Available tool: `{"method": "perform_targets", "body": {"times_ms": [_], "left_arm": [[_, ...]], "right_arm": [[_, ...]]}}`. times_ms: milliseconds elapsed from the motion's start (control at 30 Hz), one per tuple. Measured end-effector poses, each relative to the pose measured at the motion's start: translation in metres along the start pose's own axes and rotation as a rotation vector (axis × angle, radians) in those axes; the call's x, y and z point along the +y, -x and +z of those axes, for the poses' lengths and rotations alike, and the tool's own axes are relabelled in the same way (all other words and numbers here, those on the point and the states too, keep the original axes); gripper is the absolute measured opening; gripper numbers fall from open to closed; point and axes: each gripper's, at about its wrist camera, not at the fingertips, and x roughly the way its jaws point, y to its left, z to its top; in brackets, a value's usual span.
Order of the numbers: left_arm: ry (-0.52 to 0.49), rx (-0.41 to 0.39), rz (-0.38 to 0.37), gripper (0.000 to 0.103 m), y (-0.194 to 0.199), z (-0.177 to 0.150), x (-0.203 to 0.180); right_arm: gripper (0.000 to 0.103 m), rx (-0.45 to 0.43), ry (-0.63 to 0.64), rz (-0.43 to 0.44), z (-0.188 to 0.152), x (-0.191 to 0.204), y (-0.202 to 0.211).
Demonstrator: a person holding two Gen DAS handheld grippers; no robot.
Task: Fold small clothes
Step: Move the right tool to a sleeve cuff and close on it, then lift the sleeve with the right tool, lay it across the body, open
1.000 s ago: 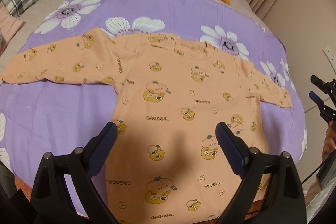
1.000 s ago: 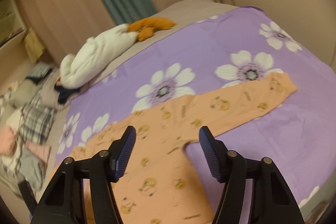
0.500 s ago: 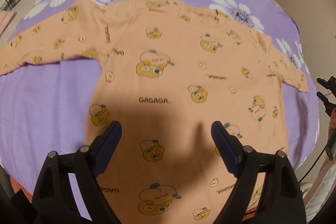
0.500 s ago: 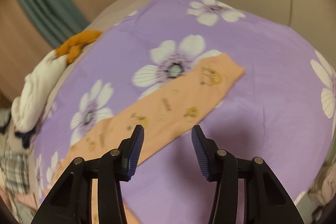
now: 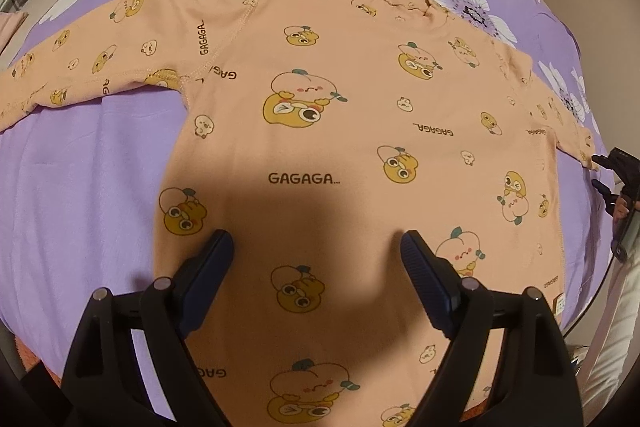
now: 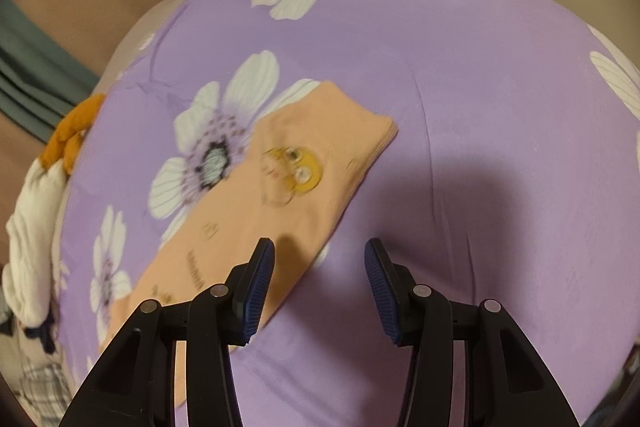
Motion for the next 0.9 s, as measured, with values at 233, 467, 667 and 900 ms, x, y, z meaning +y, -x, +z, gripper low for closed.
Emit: {"method": "perform_targets", "body": {"times_ms": [233, 467, 667, 900], "left_arm": [[0.025, -0.003, -0.034, 0.085, 0.0, 0.004, 0.004], [0.047, -0.025, -0.071, 0.084, 0.009, 0.01, 0.007], [0.072, -0.11, -0.076, 0.083, 0.038, 0.02, 0.014], [0.102, -0.204, -0.066, 0.083, 0.069, 0.026, 0.029]], "right_arm": [[0.033, -0.054, -0.059, 0.031, 0.019, -0.013, -0.008], [0.006, -0.11, -0.002, -0.011, 0.027, -0.01, 0.0], [0.006, -0.266, 0.195, 0.009, 0.029, 0.047, 0.061], [0.006, -0.383, 0.446, 0.087, 0.002, 0.14, 0.117]]}}
